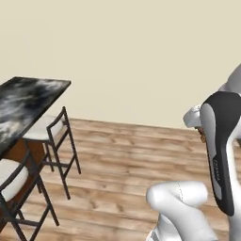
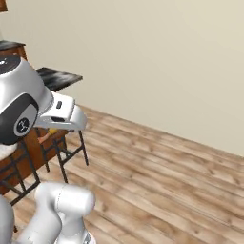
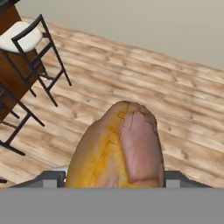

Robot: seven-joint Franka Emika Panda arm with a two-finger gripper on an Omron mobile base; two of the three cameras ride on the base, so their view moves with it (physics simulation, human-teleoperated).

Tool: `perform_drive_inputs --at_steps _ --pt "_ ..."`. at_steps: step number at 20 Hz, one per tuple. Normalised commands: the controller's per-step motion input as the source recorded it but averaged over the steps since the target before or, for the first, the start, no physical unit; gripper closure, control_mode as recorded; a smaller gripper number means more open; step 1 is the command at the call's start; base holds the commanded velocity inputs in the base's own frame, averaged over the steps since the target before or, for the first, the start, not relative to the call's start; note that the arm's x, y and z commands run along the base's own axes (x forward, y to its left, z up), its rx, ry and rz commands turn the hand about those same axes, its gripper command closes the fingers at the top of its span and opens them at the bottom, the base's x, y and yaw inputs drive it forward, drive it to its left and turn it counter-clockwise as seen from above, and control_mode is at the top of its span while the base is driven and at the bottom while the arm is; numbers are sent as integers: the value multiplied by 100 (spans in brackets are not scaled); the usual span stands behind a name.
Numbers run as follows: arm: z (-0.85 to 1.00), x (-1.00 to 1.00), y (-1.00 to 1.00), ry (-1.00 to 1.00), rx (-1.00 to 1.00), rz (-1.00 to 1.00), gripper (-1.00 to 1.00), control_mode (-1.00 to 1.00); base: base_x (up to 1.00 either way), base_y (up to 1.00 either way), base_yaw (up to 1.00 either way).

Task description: Retrieve the chicken drumstick from the fridge and place it on the saucepan with marinade on the stove.

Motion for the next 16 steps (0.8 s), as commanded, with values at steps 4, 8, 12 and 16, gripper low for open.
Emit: perform_drive_inputs --at_steps 4,8,12,16 --pt "0 0 0 0 0 0 100 100 100 -38 0" --pt "0 0 0 0 0 0 100 100 100 -44 0" --pt "0 0 0 0 0 0 100 100 100 -49 5" --pt "0 0 0 0 0 0 100 100 100 -51 12"
